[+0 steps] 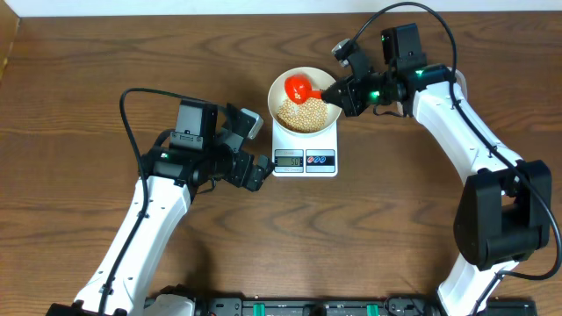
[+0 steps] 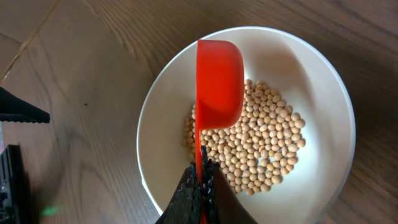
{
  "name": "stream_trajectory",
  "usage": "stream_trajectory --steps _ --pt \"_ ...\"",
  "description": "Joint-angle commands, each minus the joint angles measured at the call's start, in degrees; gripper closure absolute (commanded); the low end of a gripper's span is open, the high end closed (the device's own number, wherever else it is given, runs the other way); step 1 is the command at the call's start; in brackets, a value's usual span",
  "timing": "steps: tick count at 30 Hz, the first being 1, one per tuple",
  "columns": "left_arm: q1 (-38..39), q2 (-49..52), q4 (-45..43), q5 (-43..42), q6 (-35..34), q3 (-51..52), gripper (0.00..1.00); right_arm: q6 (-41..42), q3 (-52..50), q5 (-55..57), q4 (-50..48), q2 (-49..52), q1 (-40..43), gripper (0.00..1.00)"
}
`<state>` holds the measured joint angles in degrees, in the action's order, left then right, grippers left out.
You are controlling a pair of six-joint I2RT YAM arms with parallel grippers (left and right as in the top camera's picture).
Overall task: Scoop item into bowl and weigh 50g on scale
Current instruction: 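Carry the red scoop back right to the soybean tub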
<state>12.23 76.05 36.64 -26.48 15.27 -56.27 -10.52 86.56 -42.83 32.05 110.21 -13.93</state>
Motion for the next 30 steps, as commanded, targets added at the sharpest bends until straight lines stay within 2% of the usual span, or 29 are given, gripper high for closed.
stream_trajectory --steps 1,13,22,26,30 --pt "0.07 -0.48 0.02 0.15 0.35 -1.07 0.01 0.70 1.86 -1.66 -0.11 -1.22 0.15 0.99" --pt "0.07 -0.48 0.02 0.15 0.35 -1.07 0.01 4.81 1.88 -2.73 -0.04 -5.84 4.87 0.99" --pt "0.07 -0.48 0.02 0.15 0.35 -1.07 0.01 10.34 1.88 -17.16 0.74 -7.48 14.80 0.99" --pt "0.07 -0.48 0.02 0.15 0.35 -1.07 0.01 10.25 1.88 -20.35 3.93 -7.48 19.45 0.99" --pt "0.07 -0.48 0.02 0.15 0.35 -1.07 0.01 6.34 1.88 -19.69 8.46 -7.48 23.74 0.99"
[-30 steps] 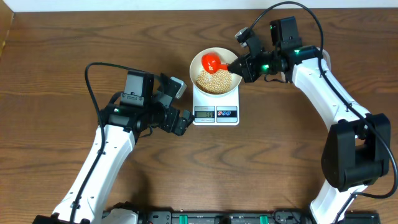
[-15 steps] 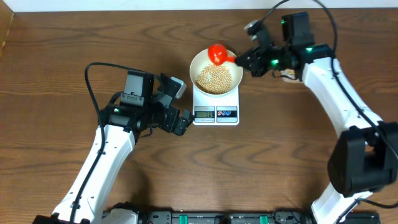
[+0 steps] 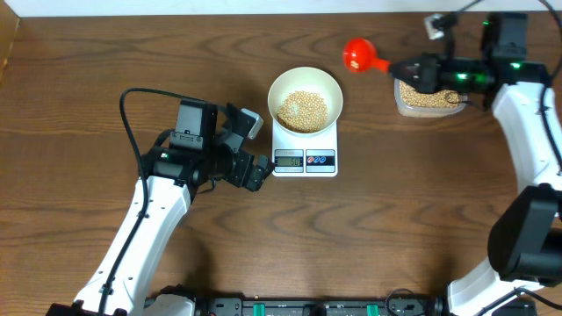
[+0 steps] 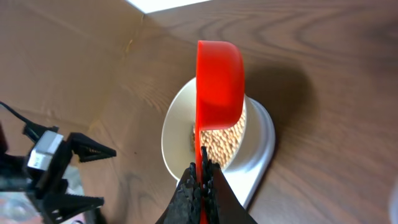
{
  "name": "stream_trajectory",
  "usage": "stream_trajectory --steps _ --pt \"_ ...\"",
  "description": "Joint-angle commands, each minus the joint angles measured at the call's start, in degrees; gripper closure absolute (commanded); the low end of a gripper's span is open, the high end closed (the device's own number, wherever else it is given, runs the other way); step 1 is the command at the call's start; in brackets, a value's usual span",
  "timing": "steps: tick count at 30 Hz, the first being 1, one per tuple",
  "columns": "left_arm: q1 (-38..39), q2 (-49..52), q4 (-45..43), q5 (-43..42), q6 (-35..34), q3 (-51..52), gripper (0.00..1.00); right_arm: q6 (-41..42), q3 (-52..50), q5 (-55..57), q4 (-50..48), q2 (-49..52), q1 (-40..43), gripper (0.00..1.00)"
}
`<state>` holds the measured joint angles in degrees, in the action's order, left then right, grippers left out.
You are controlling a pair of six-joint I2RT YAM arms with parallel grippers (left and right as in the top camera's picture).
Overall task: Scoop item into bowl and weigh 50g on scale
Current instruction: 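Carry the red scoop back right to the soybean tub, then lower the red scoop into the tub and release it with the right gripper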
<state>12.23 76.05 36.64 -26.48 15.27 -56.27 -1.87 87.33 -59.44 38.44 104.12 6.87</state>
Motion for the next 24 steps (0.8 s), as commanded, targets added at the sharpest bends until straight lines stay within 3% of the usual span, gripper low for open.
stream_trajectory --steps 1,8,12,24 --pt "0.07 -0.48 0.02 0.15 0.35 -1.07 0.01 -2.95 1.09 -2.16 3.17 -1.38 3.87 0.99" --pt "0.07 -0.48 0.02 0.15 0.35 -1.07 0.01 -8.13 1.11 4.39 9.49 -1.90 11.21 0.99" --pt "0.07 -0.48 0.02 0.15 0.35 -1.07 0.01 -11.13 1.11 13.66 9.86 -2.23 14.21 0.99" --pt "0.07 -0.48 0.02 0.15 0.35 -1.07 0.01 -14.64 1.11 37.88 6.73 -2.62 9.46 0.99"
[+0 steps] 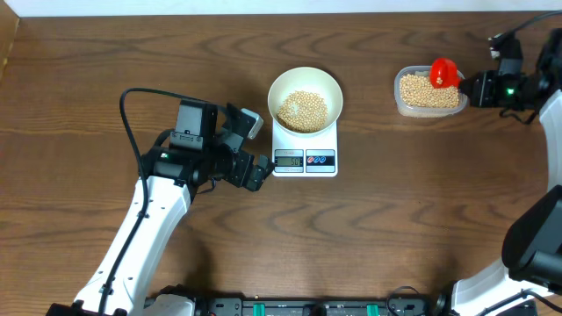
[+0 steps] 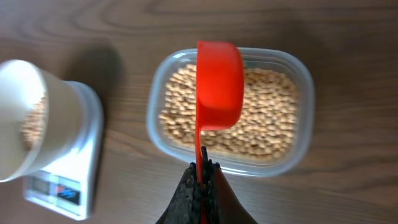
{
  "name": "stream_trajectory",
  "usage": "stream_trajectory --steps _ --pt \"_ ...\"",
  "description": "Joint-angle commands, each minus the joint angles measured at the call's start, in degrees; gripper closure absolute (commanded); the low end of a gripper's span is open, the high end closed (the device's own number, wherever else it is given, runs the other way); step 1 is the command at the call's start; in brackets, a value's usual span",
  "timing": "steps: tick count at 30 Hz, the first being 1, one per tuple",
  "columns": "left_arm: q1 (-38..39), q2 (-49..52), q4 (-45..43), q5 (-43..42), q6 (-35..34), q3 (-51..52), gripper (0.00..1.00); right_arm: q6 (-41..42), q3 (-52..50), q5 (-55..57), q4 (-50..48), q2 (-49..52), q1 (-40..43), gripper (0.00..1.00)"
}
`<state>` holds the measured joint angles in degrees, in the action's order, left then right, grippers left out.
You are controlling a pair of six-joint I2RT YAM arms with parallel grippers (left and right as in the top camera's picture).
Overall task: Scoop item into bowl and weigh 50g on scale
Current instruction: 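Lower the red scoop into the tub and release it with the right gripper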
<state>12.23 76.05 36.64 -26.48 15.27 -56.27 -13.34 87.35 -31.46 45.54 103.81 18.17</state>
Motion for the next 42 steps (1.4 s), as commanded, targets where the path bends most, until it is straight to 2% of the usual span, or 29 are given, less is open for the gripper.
stream_trajectory --steps 1,9,18,24,30,34,38,42 --pt "0.07 -0.48 0.02 0.15 0.37 -1.07 0.01 -3.65 1.09 11.58 -0.63 -2.47 -2.34 0.99" --pt "0.07 -0.48 0.02 0.15 0.35 -1.07 0.01 -8.00 1.09 23.93 -2.21 -4.46 -8.66 0.99" --pt "0.07 -0.48 0.02 0.15 0.35 -1.07 0.01 -14.75 1.09 38.82 2.01 -6.84 -16.06 0.99" --pt "0.07 -0.48 0.02 0.15 0.35 -1.07 0.01 -14.95 1.09 45.53 4.42 -6.82 -19.50 0.99" --pt "0.07 -0.48 0.02 0.15 0.35 -1.07 0.01 -9.14 1.09 43.19 4.26 -6.82 -19.12 0.99" --pt "0.07 -0.48 0.02 0.15 0.37 -1.07 0.01 -2.93 1.09 30.14 3.93 -6.82 -17.07 0.99" --pt "0.07 -0.48 0.02 0.15 0.35 -1.07 0.01 6.16 1.03 15.69 3.45 -6.25 -12.59 0.99" --pt "0.07 -0.48 0.02 0.15 0.35 -1.07 0.01 18.62 0.42 13.46 3.93 -4.37 -7.63 0.99"
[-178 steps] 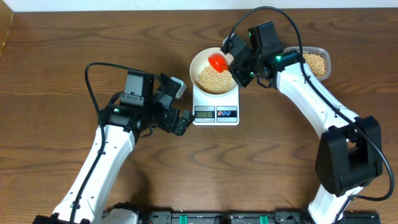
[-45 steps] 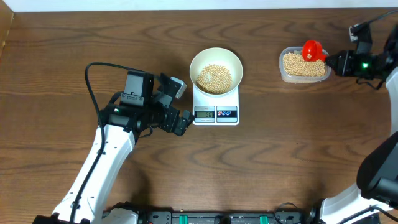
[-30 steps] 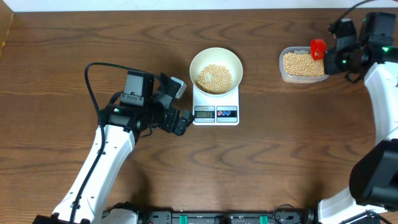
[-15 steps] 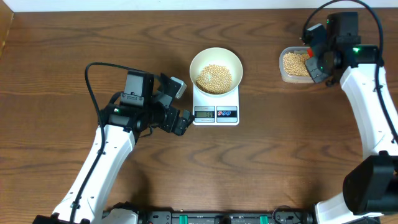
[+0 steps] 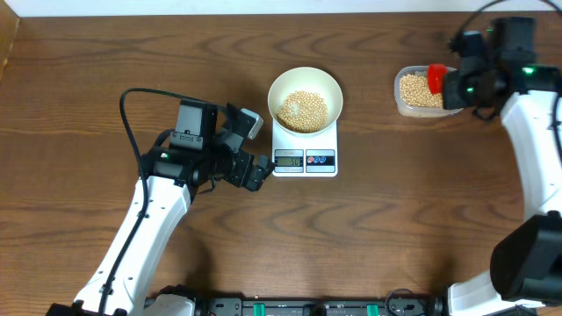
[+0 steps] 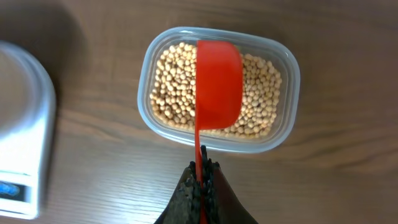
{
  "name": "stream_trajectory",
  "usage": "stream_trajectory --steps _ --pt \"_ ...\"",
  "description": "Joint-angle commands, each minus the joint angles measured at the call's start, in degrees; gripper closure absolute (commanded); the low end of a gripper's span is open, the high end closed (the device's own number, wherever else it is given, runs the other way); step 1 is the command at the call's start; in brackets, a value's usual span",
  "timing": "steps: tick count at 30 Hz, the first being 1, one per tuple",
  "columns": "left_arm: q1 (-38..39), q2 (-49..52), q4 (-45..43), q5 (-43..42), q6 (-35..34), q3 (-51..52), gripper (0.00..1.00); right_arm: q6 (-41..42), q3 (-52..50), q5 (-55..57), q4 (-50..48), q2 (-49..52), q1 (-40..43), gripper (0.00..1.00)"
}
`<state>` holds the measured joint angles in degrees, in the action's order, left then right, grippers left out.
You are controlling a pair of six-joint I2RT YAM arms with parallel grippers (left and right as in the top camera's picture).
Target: Scoop item into bowl and weigh 50g on scale
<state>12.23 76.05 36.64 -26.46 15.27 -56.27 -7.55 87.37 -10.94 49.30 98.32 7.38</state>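
Observation:
A red scoop point(image 6: 217, 84) hangs over the clear plastic container point(image 6: 283, 134) of soybeans point(image 6: 171, 93), its handle pinched in my right gripper point(image 6: 202, 177), which is shut on it. In the overhead view the scoop point(image 5: 436, 75) sits above the container point(image 5: 413, 90) at the far right. A cream bowl point(image 5: 304, 99) holding soybeans stands on the white scale point(image 5: 305, 149) at the table's middle. My left gripper point(image 5: 255, 173) rests left of the scale's display; whether it is open or shut does not show.
The scale's corner point(image 6: 22, 124) shows at the left of the right wrist view. Dark wooden table point(image 5: 395, 228) all round; a white wall edge runs along the far side.
The right gripper with the scoop has shifted over the bean container, which now lies more centred under the scoop and closer to the arm. The left arm has not moved.
The scoop was first tipped inside the bowl on the scale. Then it was held in the air between the bowl and the container. After that it was over the container of beans, where it still is, slightly shifted.

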Motion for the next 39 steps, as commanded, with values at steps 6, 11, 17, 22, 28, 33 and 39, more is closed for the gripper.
stream_trajectory --steps 6,11,17,22,28,33,39 --pt "0.07 -0.48 0.02 0.13 0.35 -1.07 0.01 23.04 -1.11 -11.65 0.26 4.52 7.37 0.98" --pt "0.07 -0.48 0.02 0.13 0.35 -1.07 0.01 26.45 -1.25 -16.65 0.42 6.71 9.70 0.92" --pt "0.07 -0.48 0.02 0.13 0.35 -1.07 0.01 28.04 -1.31 -16.41 0.87 7.13 10.58 0.56" --pt "0.07 -0.48 0.02 0.13 0.37 -1.07 0.01 28.57 -1.29 -16.63 1.11 7.13 11.67 0.38" --pt "0.07 -0.48 0.02 0.13 0.37 -1.07 0.01 28.57 -1.14 -19.45 2.29 7.10 14.40 0.14" --pt "0.07 -0.48 0.02 0.13 0.35 -1.07 0.01 28.09 -1.11 -19.37 4.39 7.10 15.96 0.04" --pt "0.07 -0.48 0.02 0.13 0.35 -1.07 0.01 26.97 -0.76 -19.21 5.92 6.49 18.60 0.01"
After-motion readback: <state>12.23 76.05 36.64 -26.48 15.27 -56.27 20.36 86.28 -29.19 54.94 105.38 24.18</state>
